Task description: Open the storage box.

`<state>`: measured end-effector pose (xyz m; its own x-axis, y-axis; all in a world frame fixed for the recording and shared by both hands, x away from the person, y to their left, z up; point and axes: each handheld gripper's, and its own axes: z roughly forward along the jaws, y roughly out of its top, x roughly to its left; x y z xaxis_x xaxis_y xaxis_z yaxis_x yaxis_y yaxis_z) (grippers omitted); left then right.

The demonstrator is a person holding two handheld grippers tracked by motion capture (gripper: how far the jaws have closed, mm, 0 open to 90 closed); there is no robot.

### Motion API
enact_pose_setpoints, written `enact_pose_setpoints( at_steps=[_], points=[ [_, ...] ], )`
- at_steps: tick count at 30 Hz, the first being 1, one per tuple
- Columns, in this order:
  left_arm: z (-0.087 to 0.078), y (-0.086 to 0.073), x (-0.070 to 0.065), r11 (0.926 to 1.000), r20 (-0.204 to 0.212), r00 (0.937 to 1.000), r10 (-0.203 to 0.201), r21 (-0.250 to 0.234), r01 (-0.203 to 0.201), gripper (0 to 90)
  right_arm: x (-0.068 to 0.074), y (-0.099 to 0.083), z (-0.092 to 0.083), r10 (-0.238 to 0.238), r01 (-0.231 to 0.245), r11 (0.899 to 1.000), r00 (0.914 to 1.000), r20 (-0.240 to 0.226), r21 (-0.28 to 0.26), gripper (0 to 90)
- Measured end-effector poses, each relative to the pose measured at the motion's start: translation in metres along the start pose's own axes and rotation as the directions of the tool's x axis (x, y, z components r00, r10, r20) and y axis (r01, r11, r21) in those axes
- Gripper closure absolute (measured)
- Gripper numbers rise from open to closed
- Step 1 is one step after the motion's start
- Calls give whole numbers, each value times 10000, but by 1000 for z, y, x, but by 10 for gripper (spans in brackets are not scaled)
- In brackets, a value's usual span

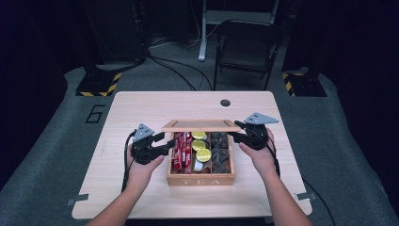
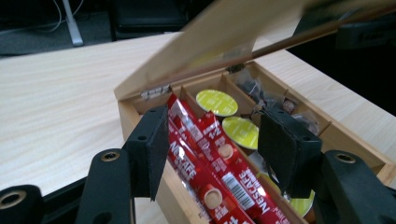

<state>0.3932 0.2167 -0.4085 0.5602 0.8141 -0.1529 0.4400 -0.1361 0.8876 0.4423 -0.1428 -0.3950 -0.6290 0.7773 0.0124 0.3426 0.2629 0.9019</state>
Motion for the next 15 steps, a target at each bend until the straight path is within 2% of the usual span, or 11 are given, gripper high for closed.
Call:
enact_pose_setpoints(
  at_steps=[6,11,15],
  points=[
    [5,-10,3,9998,-109,9999,51,211,-49,449,-3,1,1,105,-106,9997,9999,-73,-233,532],
    [13,-16,3,9995,-102,9999,-127,297,130,465,-5,3,3,186,-189,9992,9998,-98,-353,530],
    [21,-21,0,9991,-307,9995,0,428,13,496,-7,5,4,337,-342,9986,9993,-141,-410,529]
  ],
)
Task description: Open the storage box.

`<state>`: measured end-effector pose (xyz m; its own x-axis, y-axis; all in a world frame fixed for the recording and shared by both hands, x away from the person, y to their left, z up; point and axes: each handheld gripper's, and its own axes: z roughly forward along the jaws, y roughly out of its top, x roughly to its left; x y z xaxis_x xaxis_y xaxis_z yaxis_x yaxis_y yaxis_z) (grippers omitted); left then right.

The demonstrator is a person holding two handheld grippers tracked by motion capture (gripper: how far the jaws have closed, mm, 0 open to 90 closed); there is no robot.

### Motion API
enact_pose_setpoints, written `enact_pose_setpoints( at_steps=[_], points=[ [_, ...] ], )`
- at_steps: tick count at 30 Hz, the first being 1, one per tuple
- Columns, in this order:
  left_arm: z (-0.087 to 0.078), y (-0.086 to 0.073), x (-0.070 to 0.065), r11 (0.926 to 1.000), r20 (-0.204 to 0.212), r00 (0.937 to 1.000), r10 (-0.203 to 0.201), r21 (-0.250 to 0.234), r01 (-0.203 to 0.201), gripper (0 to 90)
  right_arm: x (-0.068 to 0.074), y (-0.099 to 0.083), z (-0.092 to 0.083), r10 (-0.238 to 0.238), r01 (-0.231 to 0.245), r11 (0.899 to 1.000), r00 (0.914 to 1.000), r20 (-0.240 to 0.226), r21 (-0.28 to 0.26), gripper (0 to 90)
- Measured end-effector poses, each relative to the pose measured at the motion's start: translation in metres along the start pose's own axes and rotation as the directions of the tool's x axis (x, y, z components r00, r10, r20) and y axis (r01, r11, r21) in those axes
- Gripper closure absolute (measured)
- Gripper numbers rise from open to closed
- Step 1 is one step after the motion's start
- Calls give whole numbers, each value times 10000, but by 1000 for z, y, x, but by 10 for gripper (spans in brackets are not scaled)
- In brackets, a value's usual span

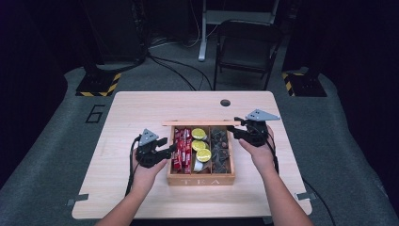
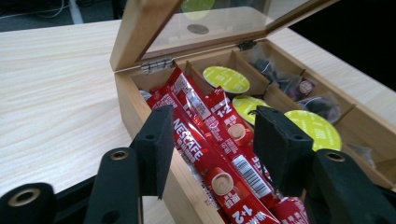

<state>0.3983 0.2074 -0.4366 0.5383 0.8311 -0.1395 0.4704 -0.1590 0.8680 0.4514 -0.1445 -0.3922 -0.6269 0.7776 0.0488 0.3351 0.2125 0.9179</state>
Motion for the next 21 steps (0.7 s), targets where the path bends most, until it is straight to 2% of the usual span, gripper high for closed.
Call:
enact_pose_setpoints(
  at_steps=[7,10,16,21],
  points=[
    [15,-5,-8,9996,-123,9998,-161,211,164,523,-4,2,2,80,-82,9998,9999,-106,-177,525],
    [24,-7,-11,9994,-365,9992,-179,292,190,528,-4,2,2,46,-49,9998,9999,-151,-178,524],
    [33,-11,-12,9971,-476,9978,-463,588,490,529,-5,2,3,99,-103,9997,9998,-169,-240,521],
    [37,-14,-12,9971,-549,9970,-539,510,567,526,-6,3,3,161,-165,9996,9997,-173,-220,521]
  ],
)
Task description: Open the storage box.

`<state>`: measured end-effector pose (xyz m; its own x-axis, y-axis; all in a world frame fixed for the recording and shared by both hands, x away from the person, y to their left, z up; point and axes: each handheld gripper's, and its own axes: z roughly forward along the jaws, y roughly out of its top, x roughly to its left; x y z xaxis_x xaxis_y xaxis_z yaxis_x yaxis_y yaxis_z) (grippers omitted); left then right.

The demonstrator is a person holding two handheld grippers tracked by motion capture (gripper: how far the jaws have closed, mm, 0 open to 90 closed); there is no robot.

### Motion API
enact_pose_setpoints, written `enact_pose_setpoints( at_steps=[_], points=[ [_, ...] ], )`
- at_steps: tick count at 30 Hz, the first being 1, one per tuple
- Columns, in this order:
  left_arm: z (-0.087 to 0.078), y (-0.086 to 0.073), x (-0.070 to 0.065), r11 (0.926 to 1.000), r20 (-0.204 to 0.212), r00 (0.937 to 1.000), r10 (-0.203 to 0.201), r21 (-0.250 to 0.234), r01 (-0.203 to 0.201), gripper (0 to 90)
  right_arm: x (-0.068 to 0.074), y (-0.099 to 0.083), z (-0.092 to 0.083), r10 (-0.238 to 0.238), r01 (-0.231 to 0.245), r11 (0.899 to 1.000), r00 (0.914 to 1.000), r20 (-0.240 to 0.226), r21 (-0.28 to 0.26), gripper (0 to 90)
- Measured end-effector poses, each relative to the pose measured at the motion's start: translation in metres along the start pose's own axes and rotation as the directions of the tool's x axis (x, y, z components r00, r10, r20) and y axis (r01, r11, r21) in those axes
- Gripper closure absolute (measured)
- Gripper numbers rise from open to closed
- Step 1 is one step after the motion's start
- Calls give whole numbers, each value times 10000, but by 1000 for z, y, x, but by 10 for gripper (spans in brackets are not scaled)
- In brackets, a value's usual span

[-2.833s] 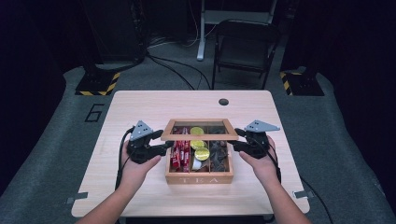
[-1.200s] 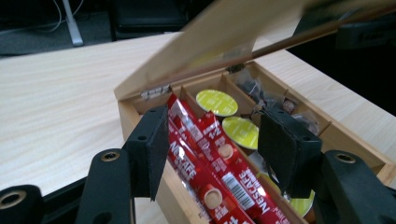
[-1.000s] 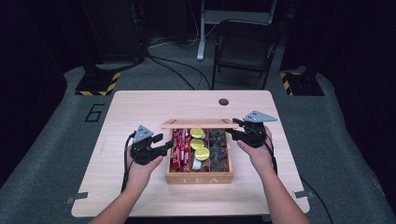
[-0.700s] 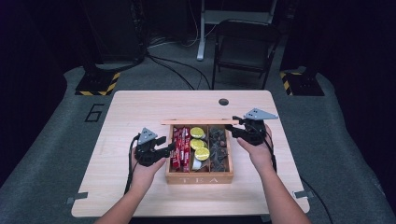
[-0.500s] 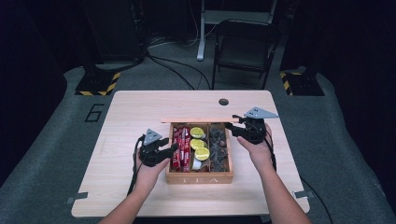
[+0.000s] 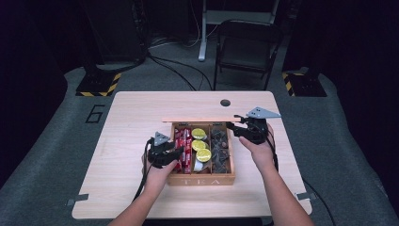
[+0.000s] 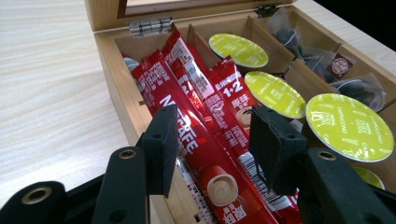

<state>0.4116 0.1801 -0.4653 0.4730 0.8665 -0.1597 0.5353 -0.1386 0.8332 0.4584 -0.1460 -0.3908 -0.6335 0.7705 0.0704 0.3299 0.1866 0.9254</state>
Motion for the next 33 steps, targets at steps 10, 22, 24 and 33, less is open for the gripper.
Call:
enact_pose_setpoints(
  at_steps=[10,22,24,33],
  points=[
    [5,-1,-4,9999,-68,10000,66,109,-65,528,0,1,0,47,-47,10000,10000,-16,20,521],
    [13,3,-10,9983,-766,9964,353,497,-316,588,0,1,0,58,-58,10000,10000,-8,13,521],
    [13,3,-8,9984,-774,9966,280,510,-241,613,0,1,0,59,-59,10000,10000,-11,13,521],
    [12,3,-6,9990,-831,9965,90,450,-53,718,-1,1,0,51,-51,10000,10000,-18,-7,521]
  ],
)
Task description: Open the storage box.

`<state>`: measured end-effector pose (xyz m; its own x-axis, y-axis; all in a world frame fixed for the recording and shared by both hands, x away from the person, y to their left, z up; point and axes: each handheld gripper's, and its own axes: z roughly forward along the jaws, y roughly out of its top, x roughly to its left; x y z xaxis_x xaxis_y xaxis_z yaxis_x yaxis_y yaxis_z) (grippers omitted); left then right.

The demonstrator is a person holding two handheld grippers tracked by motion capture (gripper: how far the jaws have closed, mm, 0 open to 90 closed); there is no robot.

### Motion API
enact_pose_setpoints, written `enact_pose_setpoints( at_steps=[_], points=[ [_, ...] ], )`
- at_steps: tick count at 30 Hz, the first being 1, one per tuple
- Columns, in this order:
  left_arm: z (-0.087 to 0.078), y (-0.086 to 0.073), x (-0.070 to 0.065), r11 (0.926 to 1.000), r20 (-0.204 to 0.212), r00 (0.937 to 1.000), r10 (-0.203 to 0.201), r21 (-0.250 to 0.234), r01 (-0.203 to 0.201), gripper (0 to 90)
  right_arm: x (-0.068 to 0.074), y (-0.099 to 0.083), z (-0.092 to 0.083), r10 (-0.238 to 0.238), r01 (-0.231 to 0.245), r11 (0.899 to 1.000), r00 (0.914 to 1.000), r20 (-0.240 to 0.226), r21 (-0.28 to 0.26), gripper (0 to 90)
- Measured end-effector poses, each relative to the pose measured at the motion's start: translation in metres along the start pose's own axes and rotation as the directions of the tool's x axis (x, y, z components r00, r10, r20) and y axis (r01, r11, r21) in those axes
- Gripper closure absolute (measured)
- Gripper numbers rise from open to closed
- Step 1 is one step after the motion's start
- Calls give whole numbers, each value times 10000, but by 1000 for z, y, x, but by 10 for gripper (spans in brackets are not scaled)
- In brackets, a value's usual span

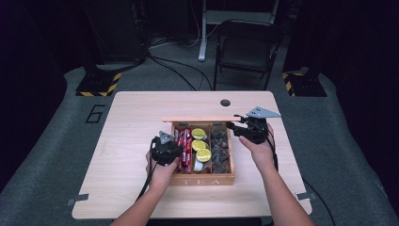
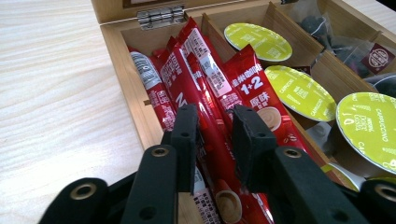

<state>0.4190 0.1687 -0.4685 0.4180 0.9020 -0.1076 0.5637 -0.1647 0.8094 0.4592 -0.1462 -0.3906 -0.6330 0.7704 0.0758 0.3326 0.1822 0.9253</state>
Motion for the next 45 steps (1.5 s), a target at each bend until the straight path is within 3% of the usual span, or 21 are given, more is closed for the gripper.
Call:
enact_pose_setpoints(
  at_steps=[2,6,20,28,38,45],
  points=[
    [-2,0,2,9999,-60,9999,110,-51,-110,745,0,0,0,-2,2,10000,10000,5,3,521],
    [-4,0,5,9996,-6,9999,-156,-233,156,774,0,0,0,-17,17,10000,10000,7,-16,521],
    [-7,1,13,9980,325,9980,-536,-318,546,846,-1,0,0,-48,48,10000,10000,-13,-43,521],
    [-8,0,13,9975,264,9979,-589,-377,599,855,-1,0,0,-45,45,10000,10000,-13,-45,521],
    [-14,2,15,9937,556,9944,-898,-616,932,853,-1,0,0,-49,48,10000,10000,-24,-47,521],
    [-30,5,24,9926,616,9940,-906,-759,952,852,-1,0,0,-34,34,10000,10000,-18,-67,521]
  ],
)
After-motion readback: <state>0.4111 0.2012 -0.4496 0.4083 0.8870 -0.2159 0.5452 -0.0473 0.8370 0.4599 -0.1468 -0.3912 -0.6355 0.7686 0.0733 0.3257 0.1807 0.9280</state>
